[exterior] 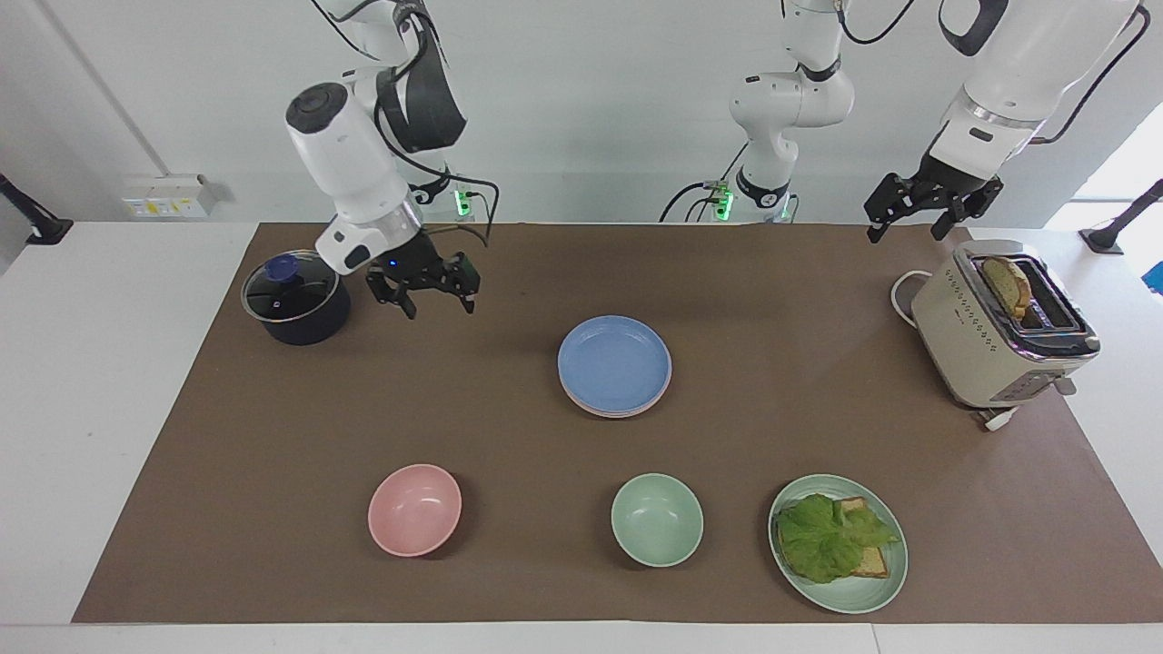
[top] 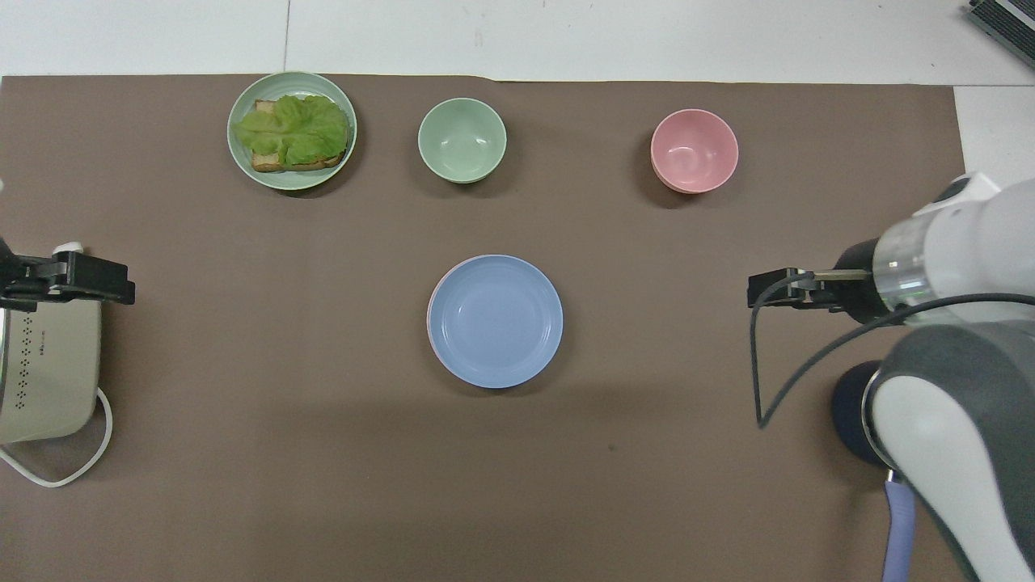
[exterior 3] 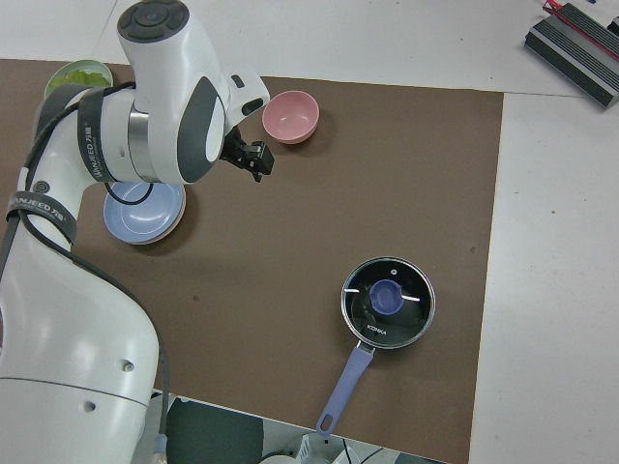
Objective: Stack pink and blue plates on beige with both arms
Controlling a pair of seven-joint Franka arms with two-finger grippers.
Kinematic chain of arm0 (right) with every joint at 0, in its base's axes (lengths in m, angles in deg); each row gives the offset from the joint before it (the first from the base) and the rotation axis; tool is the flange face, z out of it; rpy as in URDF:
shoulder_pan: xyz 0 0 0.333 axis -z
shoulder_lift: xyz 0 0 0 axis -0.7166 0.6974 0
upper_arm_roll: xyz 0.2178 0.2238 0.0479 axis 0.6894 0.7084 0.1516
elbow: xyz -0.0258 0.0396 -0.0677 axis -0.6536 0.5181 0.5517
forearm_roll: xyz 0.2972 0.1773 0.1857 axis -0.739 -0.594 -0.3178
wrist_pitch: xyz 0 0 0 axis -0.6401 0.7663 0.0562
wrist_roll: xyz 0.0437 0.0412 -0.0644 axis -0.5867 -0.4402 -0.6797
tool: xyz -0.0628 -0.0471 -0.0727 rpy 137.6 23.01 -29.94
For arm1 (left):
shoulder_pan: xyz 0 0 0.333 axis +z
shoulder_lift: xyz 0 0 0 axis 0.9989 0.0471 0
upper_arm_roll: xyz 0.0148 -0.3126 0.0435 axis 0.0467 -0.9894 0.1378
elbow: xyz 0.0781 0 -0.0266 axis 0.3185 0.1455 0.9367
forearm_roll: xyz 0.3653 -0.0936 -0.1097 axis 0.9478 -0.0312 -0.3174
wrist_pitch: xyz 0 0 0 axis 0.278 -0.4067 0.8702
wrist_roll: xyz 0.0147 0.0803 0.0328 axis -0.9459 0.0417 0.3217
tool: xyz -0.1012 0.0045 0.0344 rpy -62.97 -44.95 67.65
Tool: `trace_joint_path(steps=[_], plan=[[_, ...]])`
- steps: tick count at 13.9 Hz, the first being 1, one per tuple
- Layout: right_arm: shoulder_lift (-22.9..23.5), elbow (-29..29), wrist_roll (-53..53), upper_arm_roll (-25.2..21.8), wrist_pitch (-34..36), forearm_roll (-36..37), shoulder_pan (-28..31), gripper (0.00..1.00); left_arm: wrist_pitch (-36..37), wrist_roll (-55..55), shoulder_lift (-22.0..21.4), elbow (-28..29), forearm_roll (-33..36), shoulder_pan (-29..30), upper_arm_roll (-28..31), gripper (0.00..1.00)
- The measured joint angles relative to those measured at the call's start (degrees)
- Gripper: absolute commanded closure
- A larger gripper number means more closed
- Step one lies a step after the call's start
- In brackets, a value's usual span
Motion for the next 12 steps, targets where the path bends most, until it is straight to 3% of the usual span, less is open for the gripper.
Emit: trace_joint_path(steps=[3, 5, 12], plan=[[1.3, -9.6, 0.0, 0.0, 9.9, 4.6, 1.4, 0.00, 0.0, 0.0, 0.0, 0.0, 0.0, 0.0, 0.0, 0.00], [3.1, -13.1, 0.0, 0.2, 12.5, 6.5, 1.4, 0.00, 0.0, 0.0, 0.0, 0.0, 0.0, 0.0, 0.0, 0.00], [5.4, -14.8, -0.3, 0.3, 12.6, 6.3, 1.7, 0.00, 0.0, 0.0, 0.0, 0.0, 0.0, 0.0, 0.0, 0.00]])
